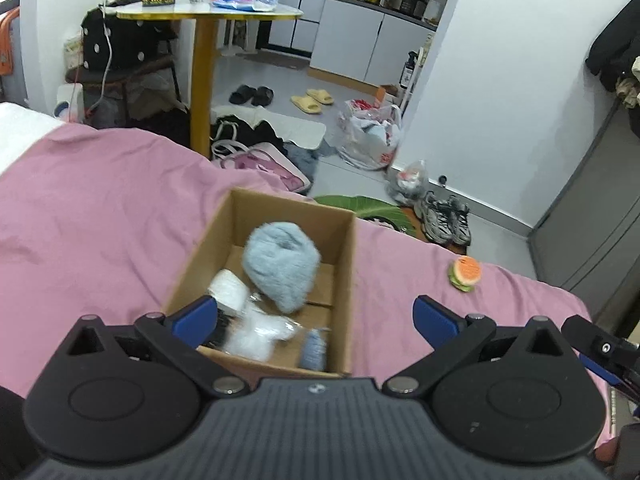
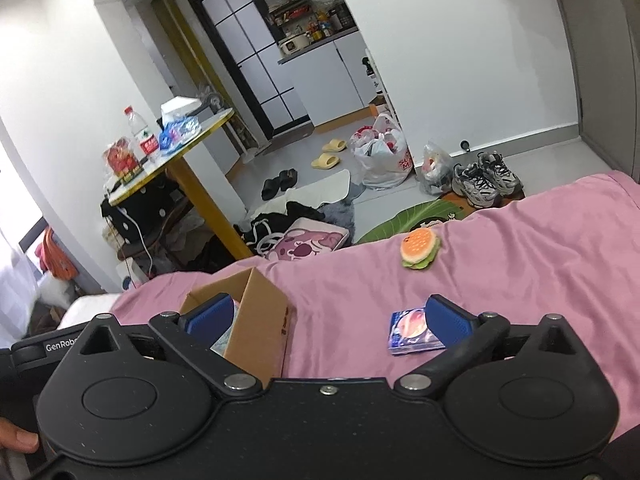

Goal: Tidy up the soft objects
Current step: 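Move the right tool to the Vinda tissue pack and close on it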

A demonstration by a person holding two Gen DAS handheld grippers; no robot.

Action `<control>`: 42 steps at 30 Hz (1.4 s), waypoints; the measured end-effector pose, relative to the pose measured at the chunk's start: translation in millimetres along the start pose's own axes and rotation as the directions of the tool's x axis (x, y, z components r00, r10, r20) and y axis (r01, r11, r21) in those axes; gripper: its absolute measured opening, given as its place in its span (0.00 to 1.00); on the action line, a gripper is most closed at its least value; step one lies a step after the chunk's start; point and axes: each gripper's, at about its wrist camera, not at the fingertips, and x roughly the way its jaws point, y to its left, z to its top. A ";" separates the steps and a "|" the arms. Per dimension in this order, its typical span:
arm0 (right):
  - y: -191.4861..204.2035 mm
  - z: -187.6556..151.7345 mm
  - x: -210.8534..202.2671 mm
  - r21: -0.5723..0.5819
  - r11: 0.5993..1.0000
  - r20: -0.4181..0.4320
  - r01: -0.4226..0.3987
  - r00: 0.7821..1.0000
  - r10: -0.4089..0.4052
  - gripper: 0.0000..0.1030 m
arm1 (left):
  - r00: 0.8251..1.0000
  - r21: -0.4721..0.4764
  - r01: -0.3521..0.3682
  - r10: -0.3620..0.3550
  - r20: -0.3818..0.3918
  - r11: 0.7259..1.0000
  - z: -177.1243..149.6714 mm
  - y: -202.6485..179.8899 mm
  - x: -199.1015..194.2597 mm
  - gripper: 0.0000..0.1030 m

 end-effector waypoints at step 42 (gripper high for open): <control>-122.8 -17.4 77.4 0.495 0.869 -0.121 -0.013 0.989 0.084 0.76 | 0.995 0.188 -0.037 0.053 -0.084 0.982 -17.6 -128.2 85.2 0.81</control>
